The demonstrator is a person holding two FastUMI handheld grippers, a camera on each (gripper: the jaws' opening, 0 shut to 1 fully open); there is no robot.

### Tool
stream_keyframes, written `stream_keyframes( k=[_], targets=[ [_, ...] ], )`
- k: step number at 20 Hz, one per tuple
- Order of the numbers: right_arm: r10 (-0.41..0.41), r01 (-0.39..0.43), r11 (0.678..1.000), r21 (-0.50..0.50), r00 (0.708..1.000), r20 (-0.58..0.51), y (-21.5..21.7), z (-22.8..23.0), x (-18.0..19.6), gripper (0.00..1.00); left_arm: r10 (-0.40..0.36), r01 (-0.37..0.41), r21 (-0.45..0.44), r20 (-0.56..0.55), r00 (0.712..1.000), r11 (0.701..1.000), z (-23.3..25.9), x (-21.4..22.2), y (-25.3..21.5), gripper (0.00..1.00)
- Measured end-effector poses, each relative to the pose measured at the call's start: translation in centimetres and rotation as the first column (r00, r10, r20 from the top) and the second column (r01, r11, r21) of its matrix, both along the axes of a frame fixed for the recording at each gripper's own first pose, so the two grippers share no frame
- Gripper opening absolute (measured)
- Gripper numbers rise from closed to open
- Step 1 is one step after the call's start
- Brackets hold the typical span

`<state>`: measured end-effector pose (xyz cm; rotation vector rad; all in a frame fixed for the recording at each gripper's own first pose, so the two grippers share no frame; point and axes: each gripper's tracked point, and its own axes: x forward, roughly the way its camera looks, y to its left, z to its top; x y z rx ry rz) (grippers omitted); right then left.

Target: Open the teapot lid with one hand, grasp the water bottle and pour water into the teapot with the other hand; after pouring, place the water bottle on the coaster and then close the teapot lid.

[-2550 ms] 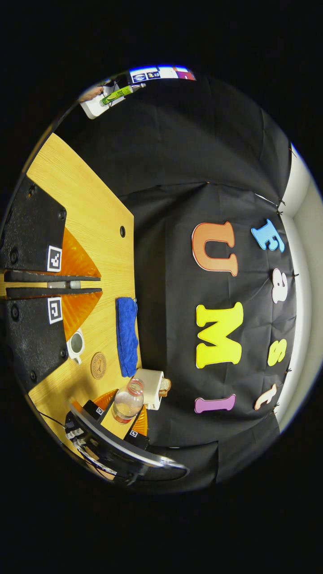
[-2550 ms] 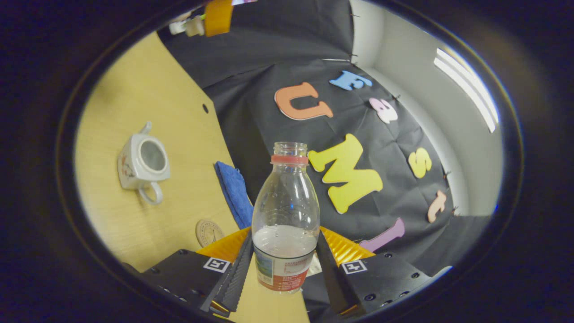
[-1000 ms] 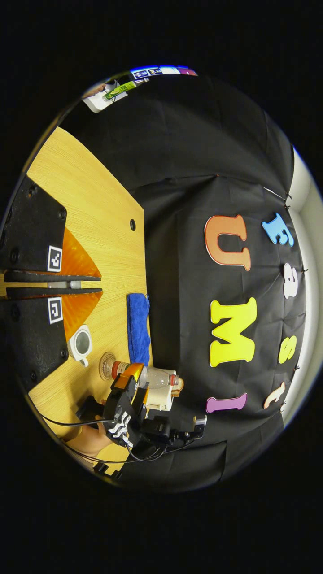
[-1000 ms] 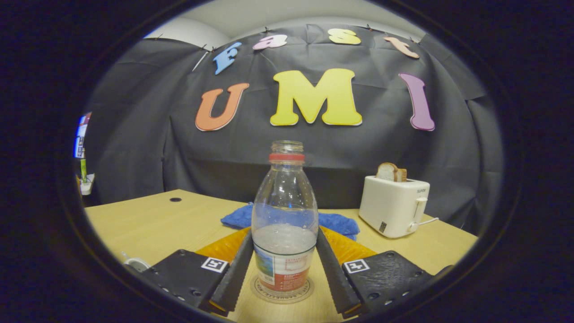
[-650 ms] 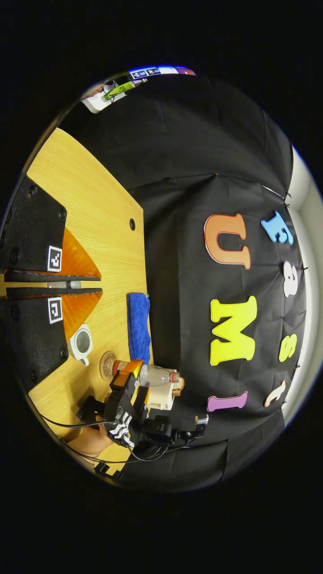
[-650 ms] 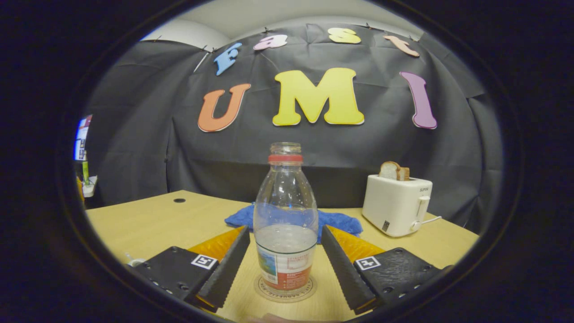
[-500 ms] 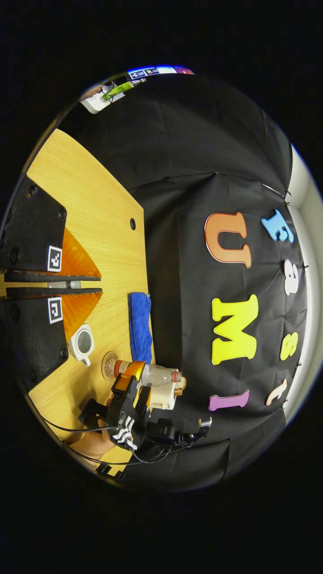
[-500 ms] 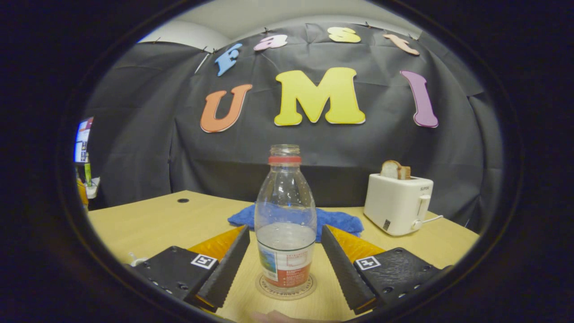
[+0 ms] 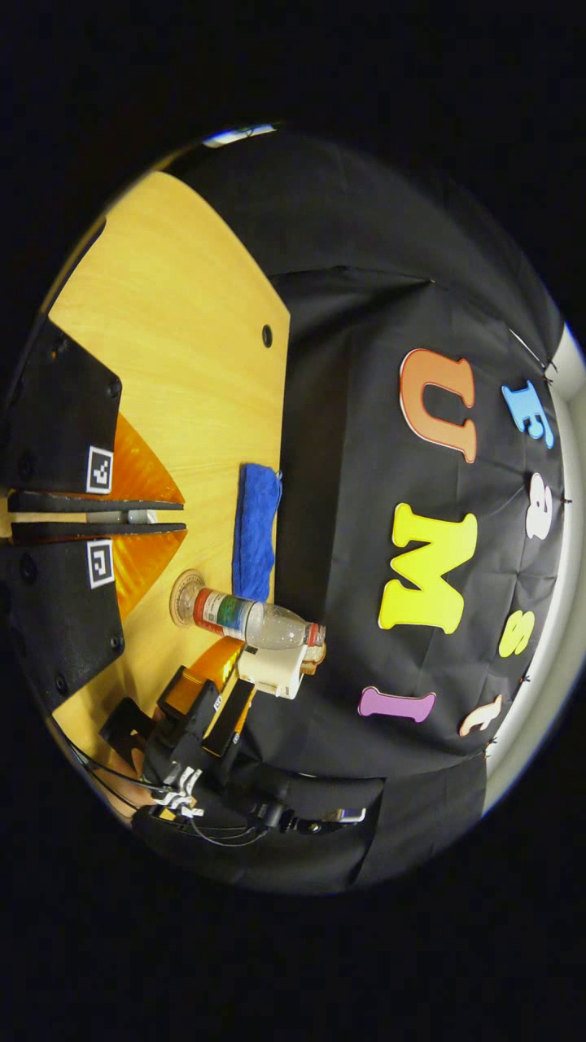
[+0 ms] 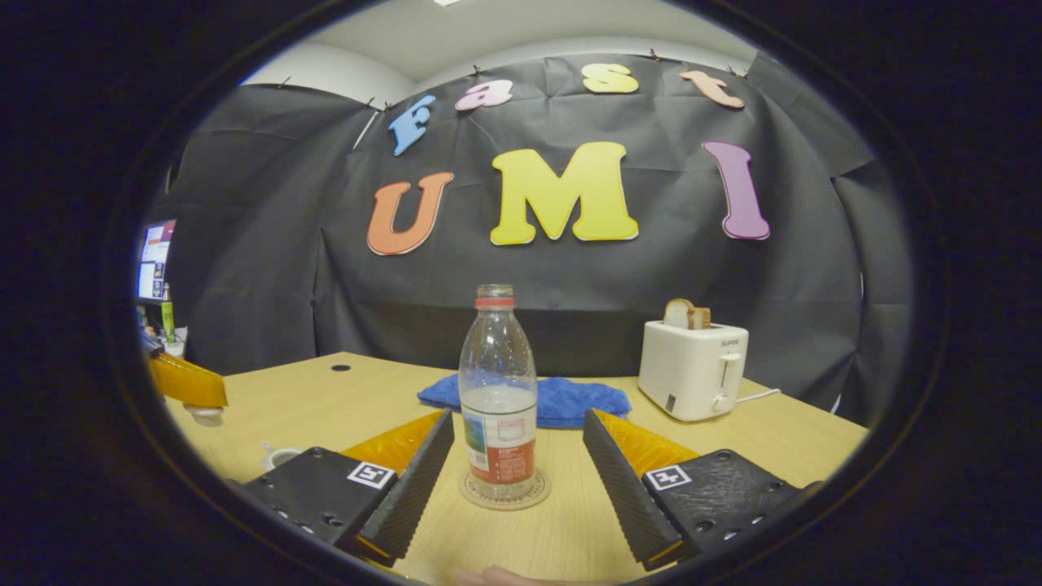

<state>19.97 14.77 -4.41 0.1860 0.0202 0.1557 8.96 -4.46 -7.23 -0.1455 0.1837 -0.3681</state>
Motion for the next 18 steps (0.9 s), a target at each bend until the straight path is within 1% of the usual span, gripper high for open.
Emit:
stream_keyframes(
  k=[1,3,5,6,8,9,10,12,13,15,16,17,18],
  targets=[
    [0.001,-0.001,1.0,-0.009,1.0,-0.001,-0.1,-0.3,-0.6,0.95,-0.006,0.005,-0.012,-0.005,1.0,1.0,-0.3,0.1,-0.6,0.07],
    [-0.019,0.019,1.0,-0.024,1.0,0.0,-0.7,-0.5,-1.9,0.96,0.006,-0.006,0.004,0.008,1.0,1.0,-0.4,0.5,-0.8,0.07],
    [-0.039,0.037,0.998,-0.05,0.998,-0.038,-1.5,-1.7,-3.3,0.93,0.026,-0.026,-0.004,0.039,0.999,1.0,-0.2,1.3,-0.8,0.07],
    [-0.047,0.045,0.998,-0.055,0.998,-0.046,-1.9,-1.8,-4.1,0.95,0.03,-0.029,-0.023,0.046,0.998,0.999,-0.2,1.6,-0.9,0.07],
    [-0.052,0.05,0.998,-0.049,0.998,-0.03,-3.1,-1.5,-6.0,0.95,0.007,-0.004,-0.078,0.041,0.999,0.997,-0.5,2.0,-2.0,0.07],
    [-0.058,0.057,0.997,-0.049,0.998,-0.019,-3.6,-1.3,-6.7,0.98,-0.001,0.004,-0.087,0.041,0.999,0.996,-0.9,2.2,-2.2,0.07],
    [-0.065,0.064,0.996,-0.056,0.998,-0.011,-4.1,-1.2,-7.4,0.93,0.002,0.002,-0.083,0.046,0.999,0.997,-1.1,2.5,-2.4,0.07],
    [-0.081,0.081,0.994,-0.08,0.997,-0.001,-5.0,-1.2,-8.8,0.97,0.022,-0.02,-0.045,0.051,0.998,0.999,-2.1,3.2,-2.5,0.07],
    [-0.079,0.08,0.992,-0.094,0.997,0.011,-5.2,-1.1,-9.6,0.97,0.042,-0.041,-0.021,0.048,0.998,0.999,-2.8,3.8,-2.3,0.07],
    [-0.079,0.084,0.988,-0.128,0.996,0.043,-5.7,-0.8,-11.1,0.98,0.043,-0.042,-0.026,0.065,0.997,0.999,-2.9,3.9,-3.1,0.07],
    [-0.078,0.086,0.986,-0.146,0.995,0.062,-6.0,-0.5,-11.7,0.95,0.047,-0.046,-0.017,0.064,0.997,0.999,-2.8,4.0,-3.2,0.07],
    [-0.07,0.082,0.983,-0.162,0.994,0.081,-5.9,-0.4,-12.3,0.95,0.053,-0.053,0.003,0.063,0.997,0.999,-3.0,4.1,-3.3,0.07],
    [-0.059,0.077,0.982,-0.174,0.993,0.103,-5.9,-0.2,-12.8,0.98,0.059,-0.06,0.02,0.065,0.996,0.998,-3.1,4.2,-3.4,0.07]
  ],
)
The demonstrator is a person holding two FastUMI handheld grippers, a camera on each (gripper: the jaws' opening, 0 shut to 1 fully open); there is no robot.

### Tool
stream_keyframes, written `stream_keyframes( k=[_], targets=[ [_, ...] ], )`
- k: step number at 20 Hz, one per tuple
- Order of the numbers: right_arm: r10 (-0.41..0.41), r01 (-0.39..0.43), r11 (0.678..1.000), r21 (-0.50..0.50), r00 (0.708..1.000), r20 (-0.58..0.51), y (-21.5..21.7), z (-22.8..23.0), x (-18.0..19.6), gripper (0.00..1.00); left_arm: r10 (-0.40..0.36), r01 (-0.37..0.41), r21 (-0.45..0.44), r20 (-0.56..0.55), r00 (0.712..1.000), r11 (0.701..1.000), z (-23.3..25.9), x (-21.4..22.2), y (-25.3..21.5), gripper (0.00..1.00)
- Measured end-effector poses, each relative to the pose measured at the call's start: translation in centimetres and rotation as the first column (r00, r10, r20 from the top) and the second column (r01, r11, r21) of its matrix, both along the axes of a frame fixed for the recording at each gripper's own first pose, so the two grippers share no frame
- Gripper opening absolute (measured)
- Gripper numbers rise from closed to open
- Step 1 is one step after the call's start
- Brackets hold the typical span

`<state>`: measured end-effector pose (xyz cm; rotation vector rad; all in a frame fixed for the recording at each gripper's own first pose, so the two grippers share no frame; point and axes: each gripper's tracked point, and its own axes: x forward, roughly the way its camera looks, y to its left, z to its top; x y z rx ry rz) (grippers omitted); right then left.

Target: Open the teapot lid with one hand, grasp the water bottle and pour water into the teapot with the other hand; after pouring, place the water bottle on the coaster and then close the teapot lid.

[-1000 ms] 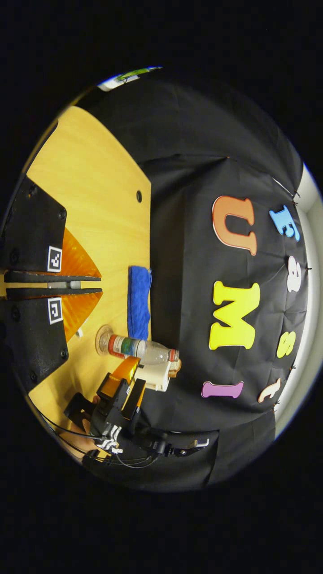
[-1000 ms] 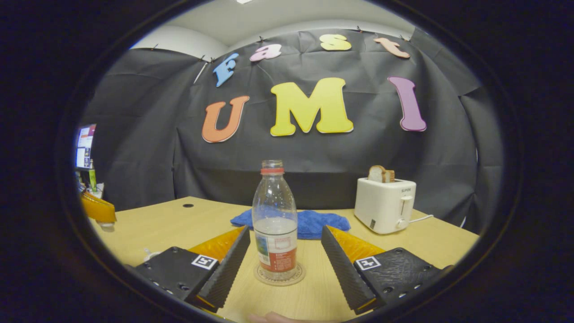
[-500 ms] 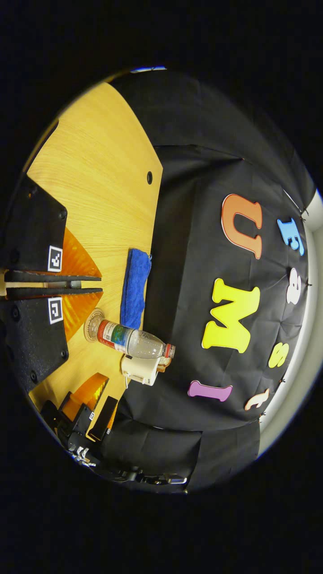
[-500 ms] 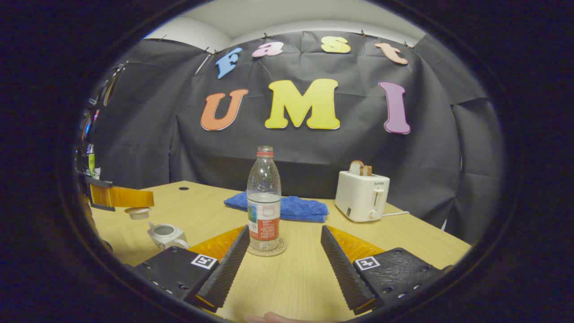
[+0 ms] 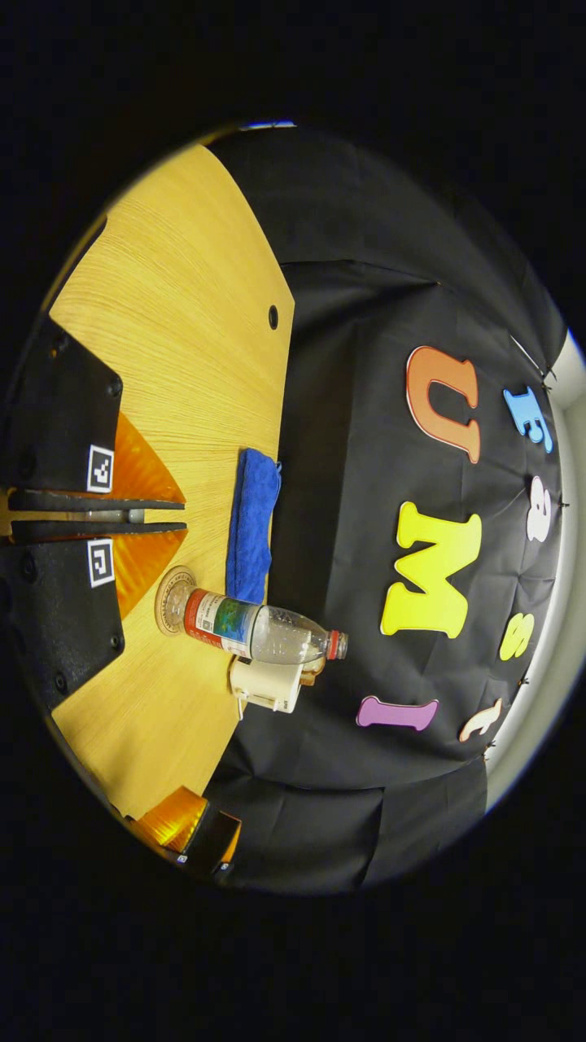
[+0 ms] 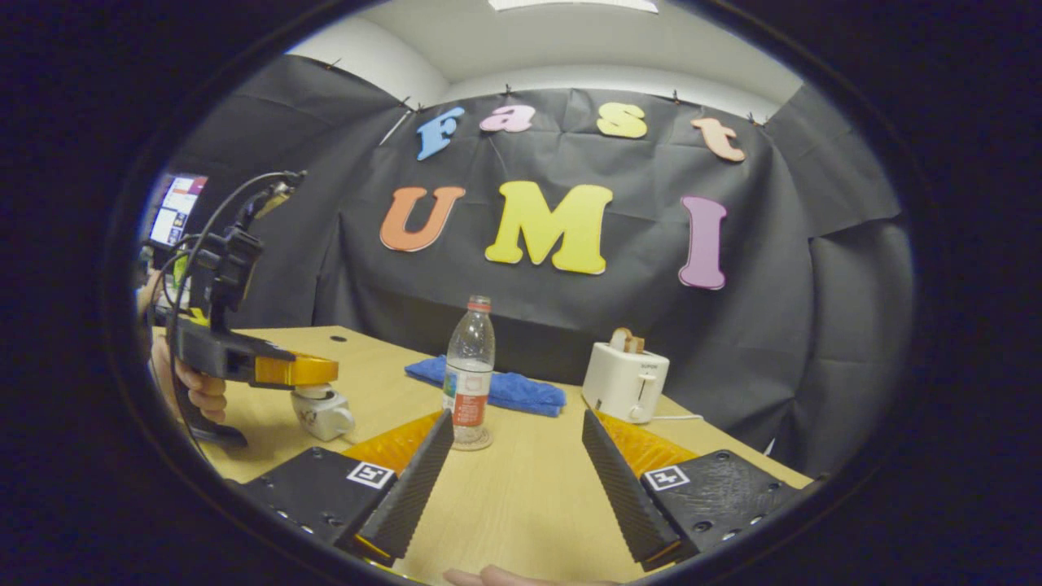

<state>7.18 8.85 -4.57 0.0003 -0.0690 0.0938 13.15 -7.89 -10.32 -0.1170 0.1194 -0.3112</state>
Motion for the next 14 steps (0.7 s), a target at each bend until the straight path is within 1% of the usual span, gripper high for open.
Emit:
stream_keyframes(
  k=[1,2,3,4,5,6,7,8,13,14],
  targets=[
    [0.01,-0.01,1.0,-0.011,1.0,0.02,0.0,0.3,-0.4,0.95,0.007,-0.007,0.014,0.003,1.0,1.0,0.0,0.1,-0.1,0.07],
    [0.011,-0.011,1.0,-0.015,0.999,0.038,-0.2,0.5,-0.8,0.98,0.014,-0.015,0.03,0.013,1.0,0.999,0.0,0.2,0.0,0.07],
    [0.01,-0.01,1.0,-0.013,0.999,0.049,-0.4,0.7,-1.0,0.98,0.02,-0.021,0.044,0.018,1.0,0.999,0.0,0.4,0.0,0.07],
    [0.009,-0.008,1.0,-0.007,0.999,0.053,-0.6,0.8,-1.1,0.95,0.026,-0.027,0.052,0.022,0.999,0.998,0.0,0.5,0.1,0.07],
    [0.01,-0.01,1.0,0.0,0.999,0.048,-0.8,0.6,-1.1,0.98,0.034,-0.035,0.056,0.022,0.999,0.998,0.0,0.6,0.1,0.07],
    [0.006,-0.007,1.0,0.02,0.999,0.035,-1.3,0.5,-1.3,0.95,0.047,-0.048,0.069,0.018,0.999,0.996,-0.2,1.0,0.1,0.07],
    [-0.003,0.002,0.999,0.034,0.999,0.034,-1.7,0.6,-1.3,0.98,0.054,-0.055,0.079,0.016,0.998,0.995,-0.3,1.3,0.1,0.07],
    [-0.012,0.01,0.999,0.043,0.999,0.035,-2.2,0.7,-1.2,0.95,0.061,-0.062,0.088,0.014,0.998,0.994,-0.2,1.4,0.0,0.07],
    [-0.037,0.034,0.995,0.09,0.999,0.025,-3.9,0.7,-1.1,0.95,0.088,-0.087,0.122,-0.005,0.996,0.989,-0.4,2.2,-0.3,0.07],
    [-0.038,0.036,0.995,0.095,0.999,0.018,-4.2,0.5,-1.0,0.98,0.099,-0.098,0.131,-0.003,0.995,0.987,-0.5,2.1,-0.4,0.08]
  ],
)
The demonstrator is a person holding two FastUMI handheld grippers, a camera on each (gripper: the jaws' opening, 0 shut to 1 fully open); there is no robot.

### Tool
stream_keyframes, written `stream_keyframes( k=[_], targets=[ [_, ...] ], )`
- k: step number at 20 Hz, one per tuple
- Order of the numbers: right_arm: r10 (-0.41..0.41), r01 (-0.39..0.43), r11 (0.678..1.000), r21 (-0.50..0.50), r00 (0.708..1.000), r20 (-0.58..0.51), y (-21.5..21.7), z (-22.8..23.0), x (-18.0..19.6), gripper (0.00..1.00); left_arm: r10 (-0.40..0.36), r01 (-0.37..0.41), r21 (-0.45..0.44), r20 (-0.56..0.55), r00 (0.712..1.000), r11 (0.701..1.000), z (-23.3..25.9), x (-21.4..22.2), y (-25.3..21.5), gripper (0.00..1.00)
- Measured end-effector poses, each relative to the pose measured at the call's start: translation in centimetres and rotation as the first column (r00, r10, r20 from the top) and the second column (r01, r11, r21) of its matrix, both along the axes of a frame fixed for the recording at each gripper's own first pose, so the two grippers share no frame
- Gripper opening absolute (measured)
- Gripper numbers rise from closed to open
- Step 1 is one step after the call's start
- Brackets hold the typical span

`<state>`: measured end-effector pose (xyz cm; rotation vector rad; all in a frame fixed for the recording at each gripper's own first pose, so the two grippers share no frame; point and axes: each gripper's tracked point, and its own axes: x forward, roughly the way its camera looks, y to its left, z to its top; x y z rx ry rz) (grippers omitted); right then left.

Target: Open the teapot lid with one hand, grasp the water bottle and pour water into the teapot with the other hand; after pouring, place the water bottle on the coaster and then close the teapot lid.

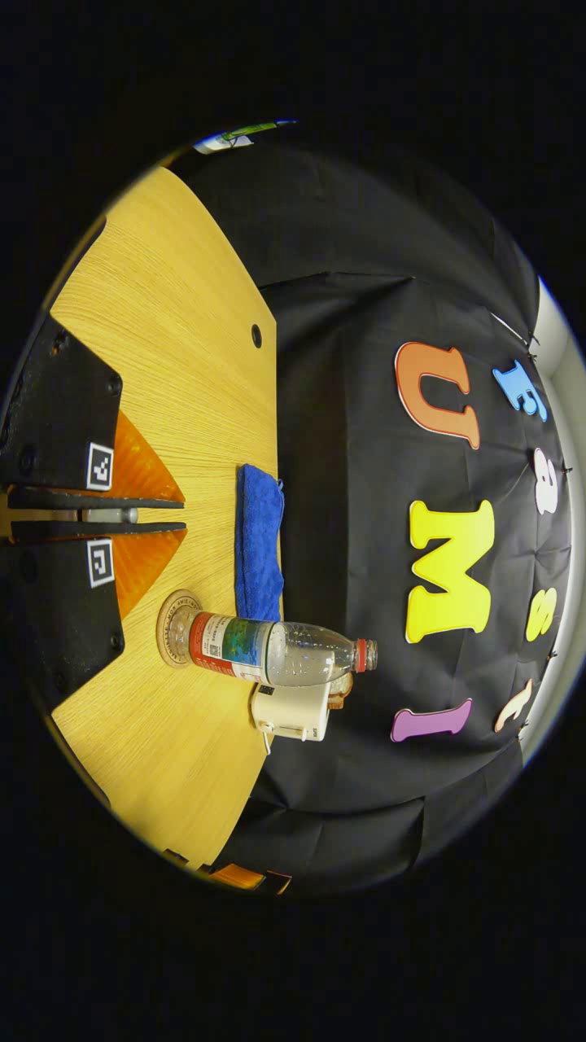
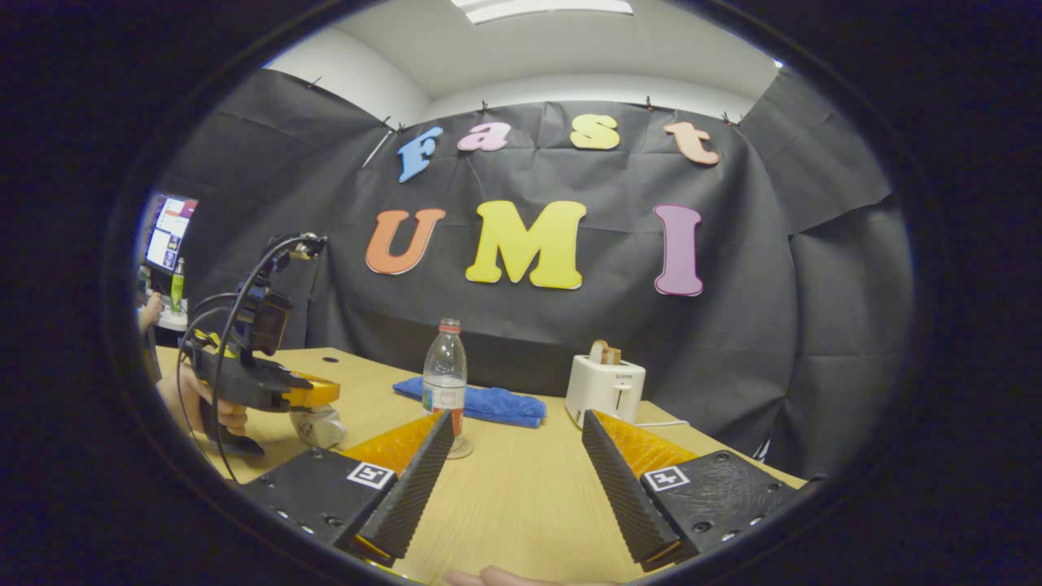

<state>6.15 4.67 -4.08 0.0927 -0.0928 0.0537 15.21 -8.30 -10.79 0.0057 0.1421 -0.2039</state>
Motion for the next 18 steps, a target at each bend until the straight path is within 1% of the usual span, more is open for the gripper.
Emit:
stream_keyframes(
  k=[1,2,5,6,7,9,10,11,12,13,14,15,16,17,18],
  targets=[
    [-0.004,0.004,1.0,0.001,1.0,-0.003,-0.3,-0.1,0.1,0.98,0.003,-0.003,0.008,0.003,1.0,1.0,0.0,-0.1,-0.1,0.09],
    [-0.012,0.012,1.0,0.003,1.0,-0.003,-0.7,-0.2,0.4,0.95,0.001,-0.001,0.015,0.006,1.0,1.0,-0.1,-0.2,-0.2,0.09],
    [-0.019,0.019,1.0,0.01,1.0,-0.015,-0.9,-0.4,0.5,0.95,0.003,-0.004,0.051,0.012,1.0,0.999,-0.5,-0.6,-0.2,0.11],
    [-0.022,0.022,1.0,0.01,1.0,-0.017,-0.9,-0.4,0.5,0.93,-0.003,0.003,0.049,0.005,1.0,0.999,-0.7,-0.7,-0.4,0.13],
    [-0.026,0.027,1.0,0.009,0.999,-0.019,-1.1,-0.4,0.6,0.95,-0.002,0.002,0.04,0.008,1.0,0.999,-0.6,-0.8,-0.4,0.24],
    [-0.032,0.032,0.999,0.005,0.999,-0.023,-1.3,-0.3,0.4,0.95,-0.008,0.007,0.036,0.003,1.0,0.999,-0.5,-1.2,-0.8,0.36],
    [-0.036,0.036,0.999,0.004,0.999,-0.022,-1.5,-0.2,0.3,0.95,0.002,-0.002,0.045,0.001,1.0,0.999,-0.4,-1.3,-0.6,0.39],
    [-0.042,0.042,0.999,0.004,0.999,-0.017,-1.8,0.2,0.0,0.98,0.011,-0.011,0.055,0.002,1.0,0.998,-0.1,-1.7,-0.4,0.42],
    [-0.047,0.047,0.999,0.004,0.999,-0.011,-2.0,0.6,-0.2,0.95,0.017,-0.017,0.057,0.009,1.0,0.998,0.5,-2.0,-0.2,0.47],
    [-0.052,0.052,0.999,0.005,0.999,-0.005,-2.2,0.9,-0.4,0.95,0.02,-0.021,0.054,0.025,0.999,0.998,1.4,-2.6,-0.1,0.51],
    [-0.059,0.059,0.998,0.006,0.998,-0.007,-2.5,1.2,-0.7,0.98,0.021,-0.022,0.043,0.034,0.999,0.999,2.3,-3.1,-0.1,0.6],
    [-0.056,0.057,0.998,0.014,0.998,-0.019,-2.6,1.3,-0.9,0.97,0.02,-0.021,0.027,0.042,0.999,0.999,3.3,-3.9,-0.2,0.65],
    [-0.035,0.036,0.999,0.032,0.999,-0.036,-2.4,1.6,-1.4,0.92,0.033,-0.034,0.016,0.056,0.998,0.999,4.2,-4.6,0.2,0.76],
    [-0.01,0.013,0.999,0.045,0.998,-0.067,-2.3,1.8,-2.0,0.98,0.049,-0.049,-0.001,0.075,0.996,0.999,5.7,-6.0,0.5,0.8],
    [-0.017,0.021,0.998,0.06,0.997,-0.081,-3.1,2.4,-2.6,0.98,0.055,-0.054,-0.016,0.077,0.996,0.998,6.6,-7.0,0.7,0.82]
  ],
)
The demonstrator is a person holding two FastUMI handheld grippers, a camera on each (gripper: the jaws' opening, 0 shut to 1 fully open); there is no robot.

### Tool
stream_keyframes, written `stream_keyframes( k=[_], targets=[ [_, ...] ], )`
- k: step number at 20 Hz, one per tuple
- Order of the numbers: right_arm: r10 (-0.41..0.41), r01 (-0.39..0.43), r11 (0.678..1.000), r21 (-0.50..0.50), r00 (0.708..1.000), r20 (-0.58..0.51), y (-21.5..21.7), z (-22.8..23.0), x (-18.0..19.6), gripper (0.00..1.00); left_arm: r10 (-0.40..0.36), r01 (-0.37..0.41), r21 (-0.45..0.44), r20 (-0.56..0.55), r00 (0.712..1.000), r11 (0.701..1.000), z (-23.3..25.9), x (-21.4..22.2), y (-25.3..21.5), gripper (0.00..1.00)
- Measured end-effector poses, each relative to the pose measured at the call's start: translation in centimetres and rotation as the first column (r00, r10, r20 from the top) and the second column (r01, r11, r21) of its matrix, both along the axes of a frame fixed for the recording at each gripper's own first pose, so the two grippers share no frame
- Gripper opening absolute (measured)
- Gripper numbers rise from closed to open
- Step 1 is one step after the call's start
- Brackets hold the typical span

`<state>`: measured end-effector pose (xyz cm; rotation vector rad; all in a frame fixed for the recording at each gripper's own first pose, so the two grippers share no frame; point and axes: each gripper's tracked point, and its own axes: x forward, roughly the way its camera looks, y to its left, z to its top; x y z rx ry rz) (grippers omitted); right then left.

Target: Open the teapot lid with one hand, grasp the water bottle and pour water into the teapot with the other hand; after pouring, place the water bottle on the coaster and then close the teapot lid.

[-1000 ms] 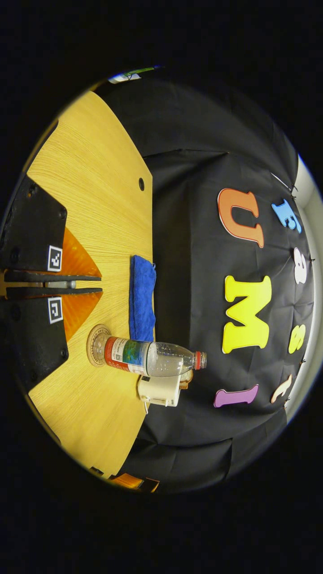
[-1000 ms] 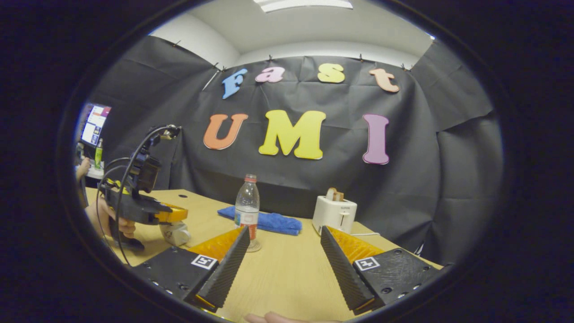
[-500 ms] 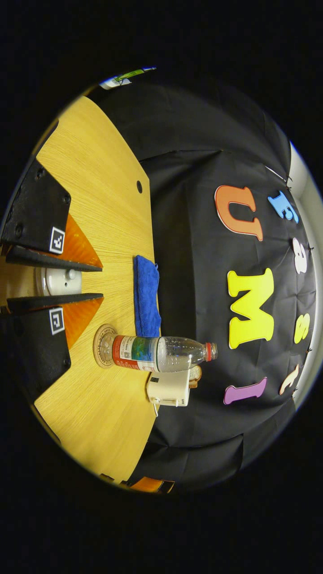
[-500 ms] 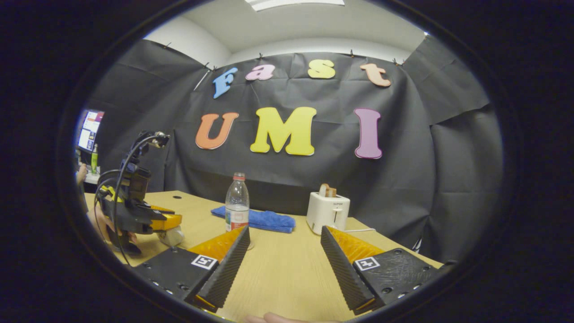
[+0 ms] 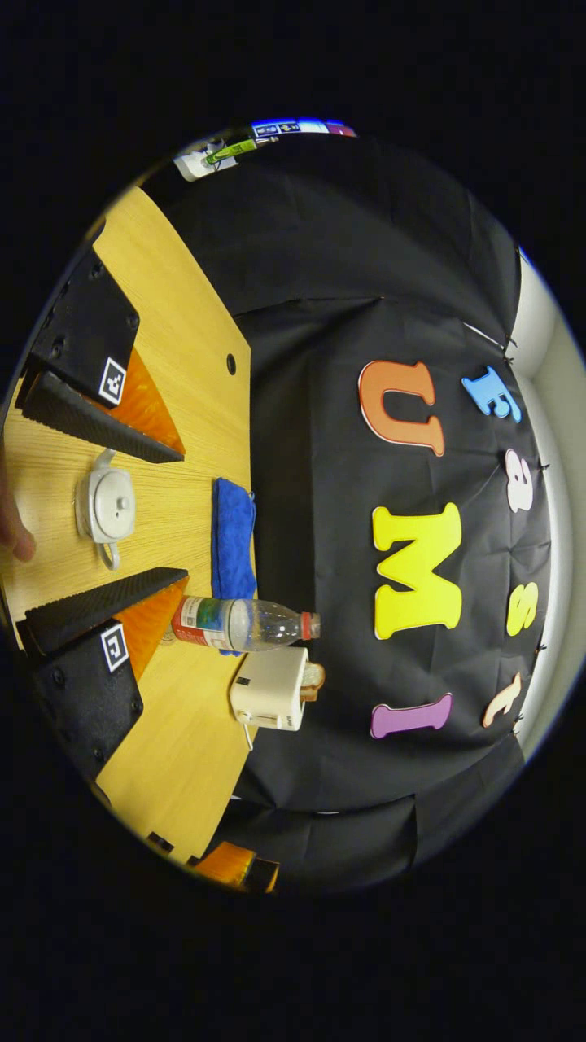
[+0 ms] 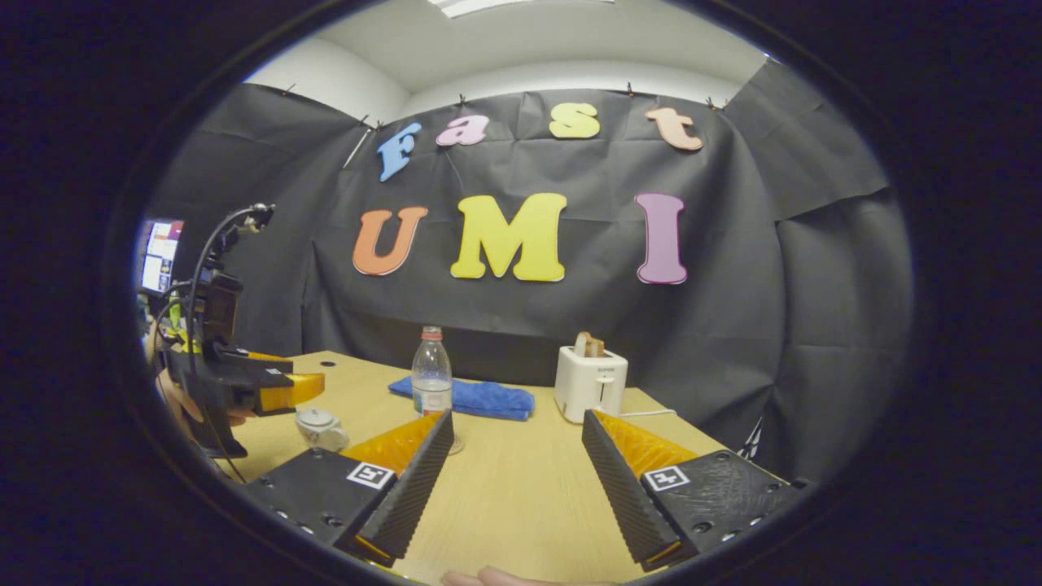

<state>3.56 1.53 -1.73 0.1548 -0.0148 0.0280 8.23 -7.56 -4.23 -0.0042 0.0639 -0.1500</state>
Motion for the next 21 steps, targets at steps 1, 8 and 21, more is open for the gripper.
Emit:
stream_keyframes(
  k=[1,8,21],
  targets=[
    [-0.012,0.013,1.0,0.01,1.0,-0.008,-0.6,0.5,-0.5,0.95,-0.001,0.001,-0.013,-0.006,1.0,1.0,0.7,-1.0,0.0,0.82],
    [-0.05,0.055,0.997,0.054,0.995,-0.086,-2.7,1.6,-3.4,0.95,0.01,-0.015,0.035,0.123,0.992,0.999,6.7,-10.6,1.3,0.84],
    [-0.076,0.075,0.996,-0.054,0.997,-0.023,-2.4,3.9,-7.1,0.98,0.064,-0.064,-0.005,0.145,0.987,0.998,7.7,-13.5,2.1,0.99]
  ],
)
